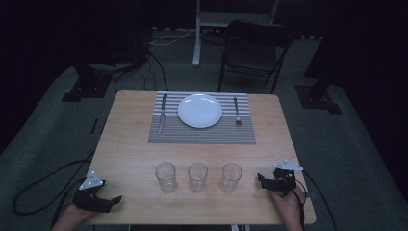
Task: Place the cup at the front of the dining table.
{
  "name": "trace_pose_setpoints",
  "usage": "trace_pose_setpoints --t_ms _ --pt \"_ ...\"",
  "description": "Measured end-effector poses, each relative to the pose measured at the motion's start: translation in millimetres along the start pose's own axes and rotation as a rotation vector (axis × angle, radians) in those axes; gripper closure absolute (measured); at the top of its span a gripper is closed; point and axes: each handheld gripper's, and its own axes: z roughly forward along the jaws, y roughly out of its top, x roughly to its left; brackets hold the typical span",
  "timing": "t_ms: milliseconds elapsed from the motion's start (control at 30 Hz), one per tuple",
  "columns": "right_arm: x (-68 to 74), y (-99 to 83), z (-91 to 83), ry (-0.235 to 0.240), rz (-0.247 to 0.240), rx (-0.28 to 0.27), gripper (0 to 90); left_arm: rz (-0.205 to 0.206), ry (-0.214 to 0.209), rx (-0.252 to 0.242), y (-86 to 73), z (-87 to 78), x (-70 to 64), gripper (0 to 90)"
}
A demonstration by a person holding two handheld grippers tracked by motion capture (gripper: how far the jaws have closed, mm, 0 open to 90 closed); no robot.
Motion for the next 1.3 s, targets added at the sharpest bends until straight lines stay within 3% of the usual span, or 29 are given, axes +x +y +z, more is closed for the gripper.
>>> trace_pose_setpoints --t_ms 433,700,900,1300 --pt "0.0 0.0 0.0 0.0 0.0 0.0 12.5 0.044 -0.053 -0.049 23.5 -7.5 -13.2 2.3" --pt "0.0 0.0 0.0 0.0 0.0 0.0 12.5 0.088 -0.118 -0.108 51.6 -17.2 -25.5 2.3" --pt "0.0 0.0 0.0 0.0 0.0 0.0 12.5 0.145 -0.141 -0.131 69.6 -21.0 -38.1 4.8" --pt "0.0 0.0 0.0 0.0 0.0 0.0 12.5 0.186 -0.199 -0.179 95.5 -20.2 -53.9 4.8"
